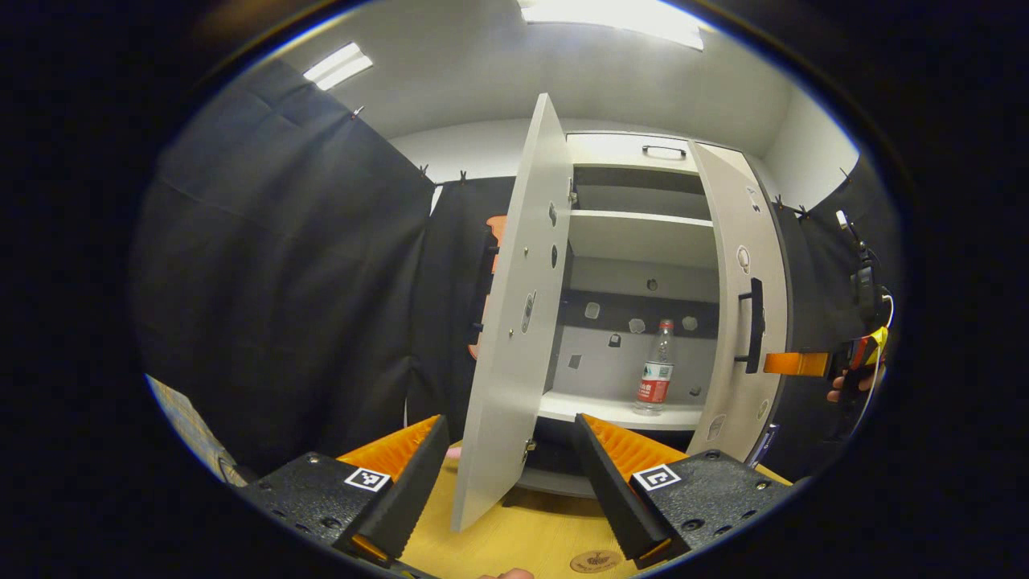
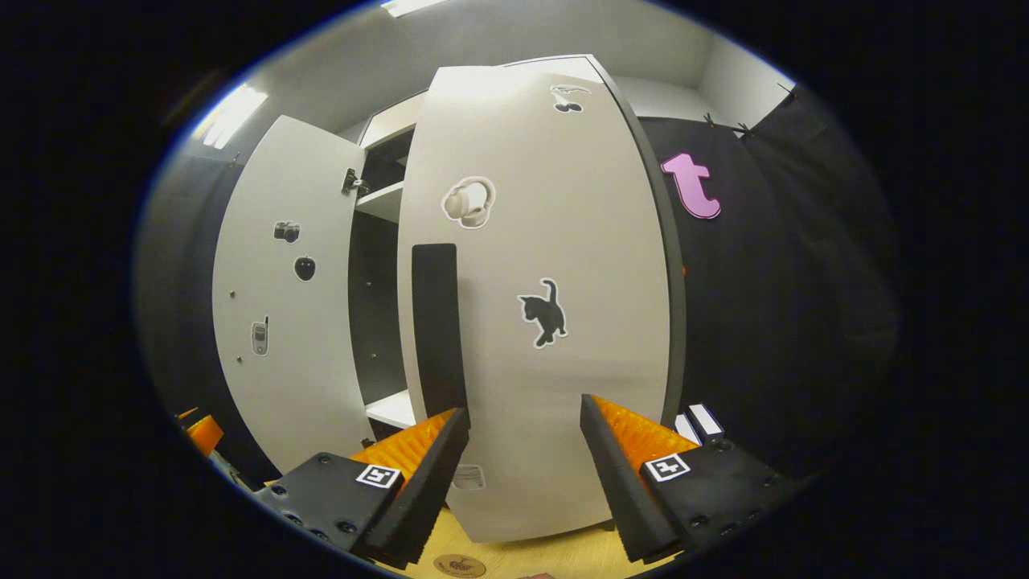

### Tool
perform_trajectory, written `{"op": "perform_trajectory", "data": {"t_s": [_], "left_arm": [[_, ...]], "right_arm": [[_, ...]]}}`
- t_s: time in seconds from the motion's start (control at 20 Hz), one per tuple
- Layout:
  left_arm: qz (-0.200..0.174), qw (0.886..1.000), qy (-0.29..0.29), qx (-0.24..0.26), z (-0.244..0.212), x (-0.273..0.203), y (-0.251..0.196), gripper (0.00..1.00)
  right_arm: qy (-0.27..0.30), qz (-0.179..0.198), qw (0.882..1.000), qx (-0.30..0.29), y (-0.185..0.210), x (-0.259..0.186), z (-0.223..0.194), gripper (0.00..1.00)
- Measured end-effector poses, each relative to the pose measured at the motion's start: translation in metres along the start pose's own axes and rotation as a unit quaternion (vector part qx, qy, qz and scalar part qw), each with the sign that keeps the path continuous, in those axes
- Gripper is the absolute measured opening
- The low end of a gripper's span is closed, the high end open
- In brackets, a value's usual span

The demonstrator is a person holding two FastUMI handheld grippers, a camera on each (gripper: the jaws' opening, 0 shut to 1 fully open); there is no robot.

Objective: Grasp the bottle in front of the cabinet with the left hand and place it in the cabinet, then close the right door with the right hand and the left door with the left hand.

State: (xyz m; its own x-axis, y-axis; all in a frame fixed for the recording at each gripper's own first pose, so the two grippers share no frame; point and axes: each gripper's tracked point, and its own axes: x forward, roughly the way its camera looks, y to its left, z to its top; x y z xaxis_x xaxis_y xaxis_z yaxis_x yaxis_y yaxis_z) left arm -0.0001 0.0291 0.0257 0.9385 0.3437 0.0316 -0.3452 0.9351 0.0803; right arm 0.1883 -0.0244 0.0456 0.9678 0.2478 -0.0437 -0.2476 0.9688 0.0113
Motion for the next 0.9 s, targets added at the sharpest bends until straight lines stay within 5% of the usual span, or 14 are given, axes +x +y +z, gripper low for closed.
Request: {"op": "perform_trajectory", "data": {"t_s": [0.55,0.9], "left_arm": [[0.096,0.995,0.001,-0.002,-0.003,0.020,0.084,0.94],[0.130,0.991,-0.028,-0.022,0.033,0.067,0.130,0.94]], "right_arm": [[-0.011,-0.010,1.000,-0.015,0.013,0.029,0.000,0.94],[-0.010,-0.016,1.000,-0.015,0.008,0.022,-0.002,0.94]]}}
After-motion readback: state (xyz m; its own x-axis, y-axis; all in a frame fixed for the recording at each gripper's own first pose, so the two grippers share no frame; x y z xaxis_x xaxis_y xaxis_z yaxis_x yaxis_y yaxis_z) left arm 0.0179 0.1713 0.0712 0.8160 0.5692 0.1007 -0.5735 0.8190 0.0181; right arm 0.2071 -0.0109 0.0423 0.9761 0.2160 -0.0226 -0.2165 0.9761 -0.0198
